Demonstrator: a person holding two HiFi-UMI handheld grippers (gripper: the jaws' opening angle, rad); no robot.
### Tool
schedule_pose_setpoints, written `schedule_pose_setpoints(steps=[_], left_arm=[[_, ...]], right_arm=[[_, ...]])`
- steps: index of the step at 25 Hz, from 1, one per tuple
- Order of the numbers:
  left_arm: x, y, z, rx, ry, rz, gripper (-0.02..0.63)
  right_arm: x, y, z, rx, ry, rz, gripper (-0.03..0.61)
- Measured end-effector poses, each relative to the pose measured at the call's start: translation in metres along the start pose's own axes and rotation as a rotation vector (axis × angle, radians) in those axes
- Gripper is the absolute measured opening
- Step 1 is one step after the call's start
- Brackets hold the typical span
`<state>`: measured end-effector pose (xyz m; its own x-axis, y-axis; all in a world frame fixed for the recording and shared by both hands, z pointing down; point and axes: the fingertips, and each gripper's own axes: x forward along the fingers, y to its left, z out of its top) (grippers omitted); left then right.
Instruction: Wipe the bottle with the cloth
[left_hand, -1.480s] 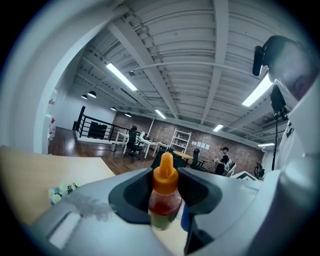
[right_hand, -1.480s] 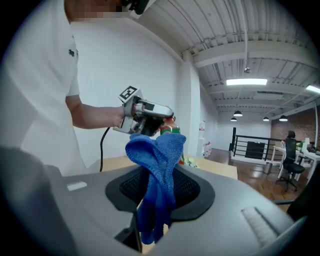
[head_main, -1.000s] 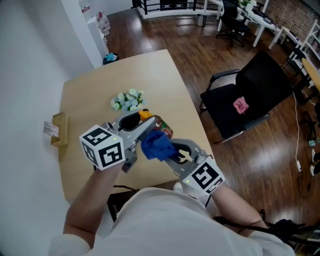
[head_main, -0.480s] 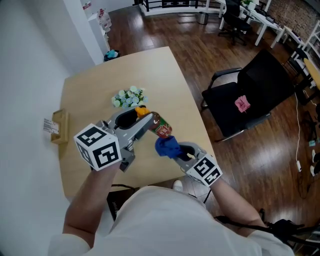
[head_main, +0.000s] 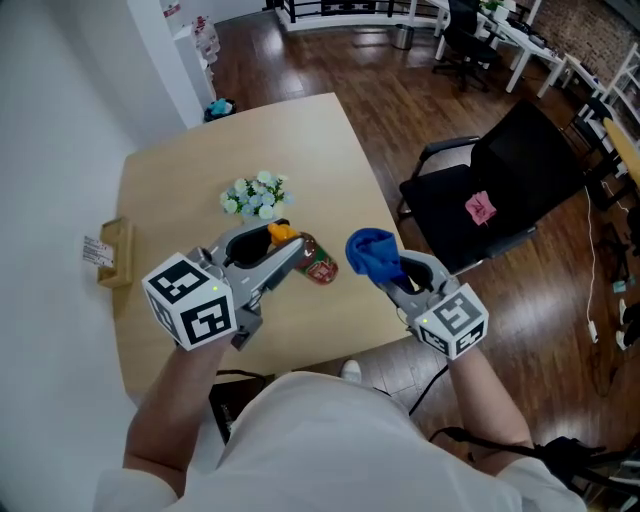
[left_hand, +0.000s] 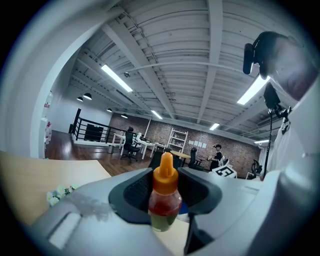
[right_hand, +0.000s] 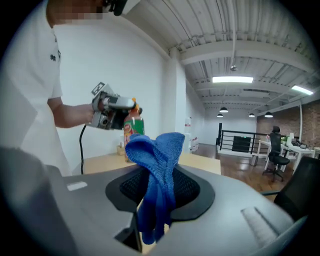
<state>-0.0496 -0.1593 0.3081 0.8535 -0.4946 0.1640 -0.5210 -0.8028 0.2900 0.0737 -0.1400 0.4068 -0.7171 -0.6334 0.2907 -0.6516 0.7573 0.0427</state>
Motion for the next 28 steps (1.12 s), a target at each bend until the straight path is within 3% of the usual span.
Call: schedule_pose_setpoints(steps=[6,11,17,28], left_arm=[[0.006,-0.013,-0.017,0.023,0.039,-0.048,0.158],[0.012,-0.026,-0.02,0.029,0.051,-0.075,0.158],[0.005,-0.026,-0.017,0.032,0.035,-0.079,0.158],[-0.009,-0.017,0.009,0.025,-0.019,-0.073,0.158]], right_arm=[[0.003,0.013,0.092,-0.074,-0.151,0.067,0.124],[0.014,0.033,0.118,-0.072,-0.178,0.14,0.124],[0.029,0.039,0.091,-0.053,-0.125,0.157,0.124],[0.046,0.03,-0.001,0.036,0.039,0.116,0.124]])
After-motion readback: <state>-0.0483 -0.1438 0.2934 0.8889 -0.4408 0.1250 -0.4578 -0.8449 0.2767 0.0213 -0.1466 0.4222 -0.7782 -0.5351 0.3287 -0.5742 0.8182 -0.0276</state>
